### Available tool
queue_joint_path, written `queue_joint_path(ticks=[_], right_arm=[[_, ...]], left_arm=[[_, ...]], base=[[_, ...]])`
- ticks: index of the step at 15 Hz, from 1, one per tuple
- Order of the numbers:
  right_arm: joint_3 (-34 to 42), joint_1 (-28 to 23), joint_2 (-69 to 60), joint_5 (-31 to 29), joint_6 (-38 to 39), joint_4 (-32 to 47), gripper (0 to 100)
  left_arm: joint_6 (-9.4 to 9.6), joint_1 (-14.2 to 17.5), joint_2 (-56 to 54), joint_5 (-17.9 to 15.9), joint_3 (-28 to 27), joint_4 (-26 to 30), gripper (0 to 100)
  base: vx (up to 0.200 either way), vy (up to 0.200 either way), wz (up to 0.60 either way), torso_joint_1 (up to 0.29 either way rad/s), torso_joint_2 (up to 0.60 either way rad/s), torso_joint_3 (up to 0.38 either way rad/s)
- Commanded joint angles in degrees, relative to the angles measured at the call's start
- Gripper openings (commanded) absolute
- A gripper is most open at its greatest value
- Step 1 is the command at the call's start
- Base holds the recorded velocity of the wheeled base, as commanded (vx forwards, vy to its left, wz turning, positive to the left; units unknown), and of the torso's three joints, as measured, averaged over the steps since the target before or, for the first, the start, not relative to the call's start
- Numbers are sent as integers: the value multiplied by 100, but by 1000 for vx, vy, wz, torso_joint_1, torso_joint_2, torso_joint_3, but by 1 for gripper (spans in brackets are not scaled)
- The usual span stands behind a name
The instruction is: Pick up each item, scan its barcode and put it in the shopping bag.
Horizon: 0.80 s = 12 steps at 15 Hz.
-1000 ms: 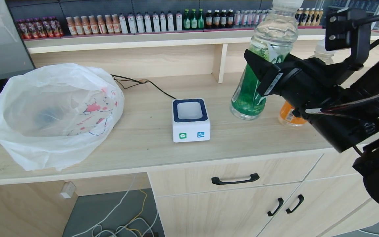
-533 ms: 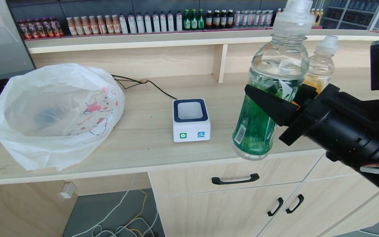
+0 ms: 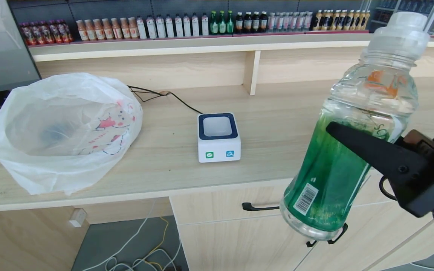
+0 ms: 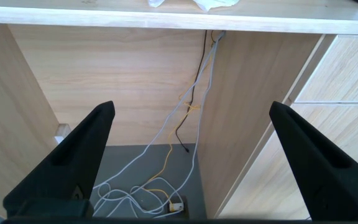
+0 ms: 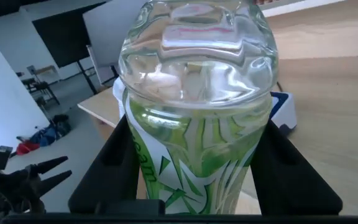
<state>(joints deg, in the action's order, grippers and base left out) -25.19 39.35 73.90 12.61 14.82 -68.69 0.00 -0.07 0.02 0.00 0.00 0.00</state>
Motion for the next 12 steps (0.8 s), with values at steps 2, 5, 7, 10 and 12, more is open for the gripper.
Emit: queue_joint_path(ticks=[2, 5, 7, 10, 12], right_arm=[[14, 2, 2, 383, 372, 5, 0], [-39, 2, 265, 875, 776, 5, 0], [-268, 2, 617, 1113, 1031, -4, 0], [-364, 46, 1179, 1719, 1506, -680, 0], [-338, 46, 1803, 1965, 1752, -1656, 0]], left_arm=[[0, -1, -2, 0, 0, 0, 100], [0, -1, -2, 0, 0, 0, 100], [-9, -1, -2, 0, 0, 0, 100], [0, -1, -2, 0, 0, 0, 100], [0, -1, -2, 0, 0, 0, 100]], base=[[0, 0, 0, 0, 0, 0], [0, 0, 0, 0, 0, 0], [0, 0, 0, 0, 0, 0], [0, 0, 0, 0, 0, 0], [0, 0, 0, 0, 0, 0]])
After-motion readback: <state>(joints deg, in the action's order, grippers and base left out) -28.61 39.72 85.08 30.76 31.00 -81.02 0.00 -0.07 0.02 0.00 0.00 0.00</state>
